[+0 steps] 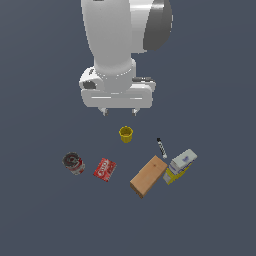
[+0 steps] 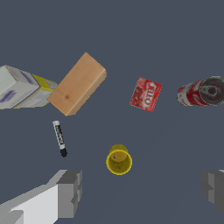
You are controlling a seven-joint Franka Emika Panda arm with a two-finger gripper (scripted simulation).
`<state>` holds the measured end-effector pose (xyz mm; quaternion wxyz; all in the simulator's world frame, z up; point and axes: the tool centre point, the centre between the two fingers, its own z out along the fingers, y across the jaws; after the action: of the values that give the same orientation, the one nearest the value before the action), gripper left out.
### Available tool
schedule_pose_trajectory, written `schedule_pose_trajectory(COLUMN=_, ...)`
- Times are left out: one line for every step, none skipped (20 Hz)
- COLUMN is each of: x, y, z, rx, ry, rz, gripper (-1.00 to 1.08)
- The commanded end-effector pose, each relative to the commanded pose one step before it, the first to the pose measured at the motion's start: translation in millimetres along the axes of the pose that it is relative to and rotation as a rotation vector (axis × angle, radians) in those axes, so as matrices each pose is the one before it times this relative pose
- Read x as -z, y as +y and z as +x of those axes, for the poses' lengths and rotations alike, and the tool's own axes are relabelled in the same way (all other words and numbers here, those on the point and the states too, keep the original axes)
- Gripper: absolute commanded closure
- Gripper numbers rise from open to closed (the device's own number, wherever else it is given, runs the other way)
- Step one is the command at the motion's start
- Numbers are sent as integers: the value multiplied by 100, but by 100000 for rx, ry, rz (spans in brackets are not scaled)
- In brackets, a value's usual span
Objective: Pick up a designated object from a clutter of objects.
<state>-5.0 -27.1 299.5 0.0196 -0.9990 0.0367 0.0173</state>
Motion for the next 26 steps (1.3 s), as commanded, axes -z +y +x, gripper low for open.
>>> schedule_pose_trajectory(x=0, y=1, z=0, rx=0, ry=0, rz=0, gripper=-92)
schedule_pose_trajectory(x=-1, y=-53, z=-7, rx=119, ry=-13, rz=-7, gripper=-92)
schedule_pose_trajectory(x=-4, y=-158, z=-19, rx=356, ry=-43, rz=-18, gripper=-92)
schedule_pose_trajectory(x=-6, y=-260, z=-31, rx=585, ry=-71, rz=-30, gripper=-92)
schedule_pose_trajectory(x=-7, y=-359, z=-44, rx=810, ry=-98, rz=-42, gripper=-92)
schedule_pose_trajectory(x=-7, y=-457, z=-58, rx=1034, ry=-124, rz=-55, gripper=-92)
schedule_pose_trajectory(x=-4, y=-552, z=-73, rx=1255, ry=-151, rz=-70, gripper=-92)
schedule_pose_trajectory(x=3, y=-542, z=-76, rx=1242, ry=-149, rz=-72, gripper=-92)
schedule_pose_trajectory(x=10, y=-437, z=-65, rx=1008, ry=-120, rz=-61, gripper=-92)
schedule_pose_trajectory(x=15, y=-330, z=-54, rx=771, ry=-92, rz=-49, gripper=-92)
schedule_pose_trajectory(x=19, y=-223, z=-43, rx=530, ry=-63, rz=-35, gripper=-92)
schedule_pose_trajectory(x=19, y=-114, z=-29, rx=282, ry=-33, rz=-20, gripper=-92)
schedule_pose_trajectory(x=15, y=10, z=-12, rx=0, ry=0, rz=0, gripper=-92)
schedule_pose_trajectory(x=-11, y=71, z=19, rx=-181, ry=22, rz=11, gripper=-92)
schedule_pose_trajectory(x=-48, y=108, z=51, rx=-298, ry=34, rz=24, gripper=-92)
schedule_pose_trajectory(x=-92, y=73, z=81, rx=-265, ry=29, rz=26, gripper=-92)
schedule_pose_trajectory(x=-136, y=55, z=113, rx=-273, ry=29, rz=30, gripper=-92)
schedule_pose_trajectory(x=-178, y=62, z=146, rx=-334, ry=36, rz=37, gripper=-92)
schedule_pose_trajectory(x=-218, y=95, z=178, rx=-448, ry=48, rz=47, gripper=-92)
schedule_pose_trajectory(x=-258, y=123, z=210, rx=-555, ry=60, rz=54, gripper=-92)
schedule_pose_trajectory(x=-299, y=150, z=241, rx=-656, ry=71, rz=59, gripper=-92)
schedule_pose_trajectory(x=-339, y=172, z=269, rx=-746, ry=81, rz=63, gripper=-92)
schedule_pose_trajectory(x=-378, y=189, z=295, rx=-821, ry=89, rz=64, gripper=-92)
schedule_pose_trajectory(x=-423, y=205, z=322, rx=-898, ry=97, rz=63, gripper=-92)
schedule_pose_trajectory(x=-468, y=221, z=348, rx=-976, ry=106, rz=61, gripper=-92)
schedule_pose_trajectory(x=-514, y=243, z=373, rx=-1066, ry=116, rz=58, gripper=-92)
